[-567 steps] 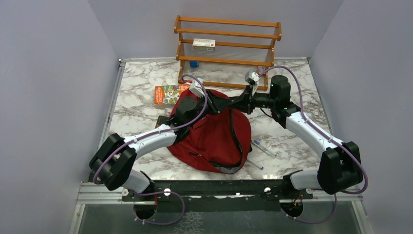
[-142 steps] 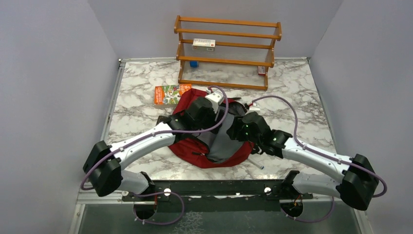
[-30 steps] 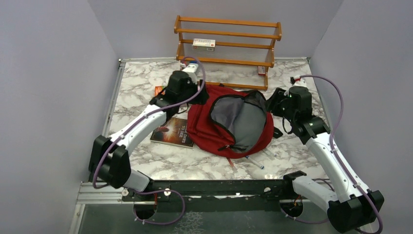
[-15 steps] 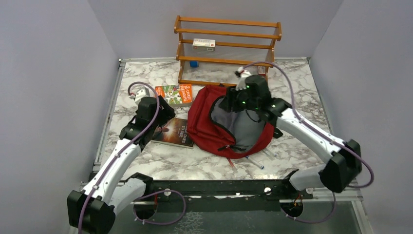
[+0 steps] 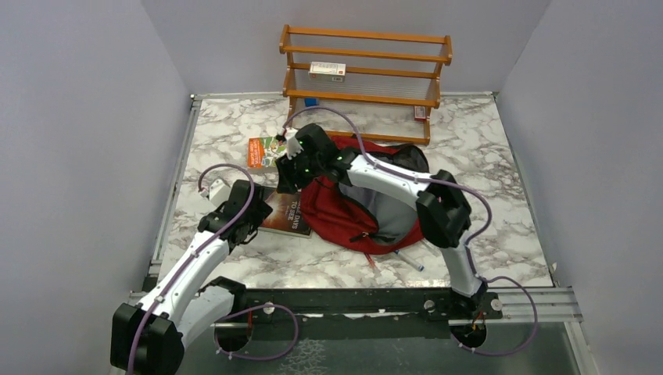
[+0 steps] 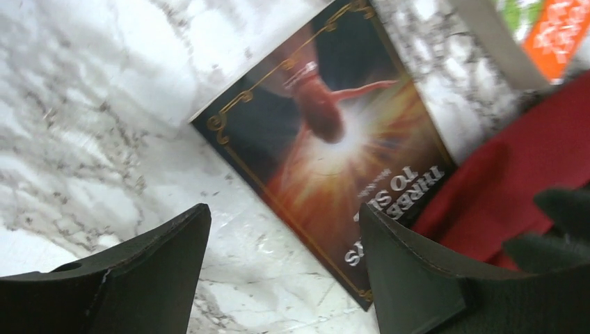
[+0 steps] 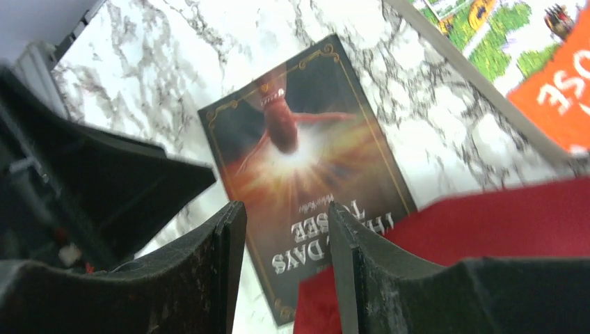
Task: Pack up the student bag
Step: Pick up the book from the center of the board.
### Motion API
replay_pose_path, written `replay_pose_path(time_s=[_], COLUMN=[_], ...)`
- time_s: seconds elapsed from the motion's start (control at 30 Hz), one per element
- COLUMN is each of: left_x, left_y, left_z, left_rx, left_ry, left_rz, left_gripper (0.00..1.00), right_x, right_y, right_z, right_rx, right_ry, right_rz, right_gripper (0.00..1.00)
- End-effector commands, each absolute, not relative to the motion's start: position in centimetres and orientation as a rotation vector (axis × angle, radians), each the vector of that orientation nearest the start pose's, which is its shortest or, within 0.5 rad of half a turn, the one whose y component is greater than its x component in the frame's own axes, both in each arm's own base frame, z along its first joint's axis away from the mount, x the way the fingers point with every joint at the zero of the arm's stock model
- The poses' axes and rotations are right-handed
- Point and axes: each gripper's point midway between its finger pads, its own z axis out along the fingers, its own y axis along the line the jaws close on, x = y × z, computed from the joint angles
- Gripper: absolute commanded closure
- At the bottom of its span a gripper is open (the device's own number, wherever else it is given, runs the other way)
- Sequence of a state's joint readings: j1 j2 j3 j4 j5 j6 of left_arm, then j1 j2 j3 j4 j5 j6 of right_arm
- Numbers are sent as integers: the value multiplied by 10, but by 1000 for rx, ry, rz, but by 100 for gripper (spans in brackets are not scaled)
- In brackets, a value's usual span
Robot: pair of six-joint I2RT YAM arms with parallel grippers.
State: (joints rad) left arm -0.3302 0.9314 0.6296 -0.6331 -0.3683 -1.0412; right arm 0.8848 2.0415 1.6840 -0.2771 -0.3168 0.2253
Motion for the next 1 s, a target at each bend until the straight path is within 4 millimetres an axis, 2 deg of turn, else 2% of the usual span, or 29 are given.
replay_pose_path(time_s=[0.0, 0.17, 0.33, 0.53, 0.7, 0.97], left_x=[226, 225, 230, 238, 246, 253], left_y=[-45, -47, -54, -63, -62, -53], left_z=[75, 60, 47, 32, 23, 1], left_rx=[-1133, -1159, -1157, -1177, -1185, -1220], left_ry=[2178, 2175, 2173, 2183, 2175, 2187], left_rz=[-160, -184, -228, -270, -242, -139], left_gripper=[21, 20, 20, 20, 21, 29], right_x=[306, 332, 352, 362, 353, 311], right_y=[501, 510, 503, 488, 476, 463], right_z=[119, 71, 42, 23, 19, 20], right_rx=[-1069, -1070, -1029, -990, -981, -998], right_ry=[2146, 2229, 2280, 2329, 2394, 2508], right_rz=[949, 816, 659, 537, 566, 703], right_gripper=[48, 48, 45, 40, 40, 43])
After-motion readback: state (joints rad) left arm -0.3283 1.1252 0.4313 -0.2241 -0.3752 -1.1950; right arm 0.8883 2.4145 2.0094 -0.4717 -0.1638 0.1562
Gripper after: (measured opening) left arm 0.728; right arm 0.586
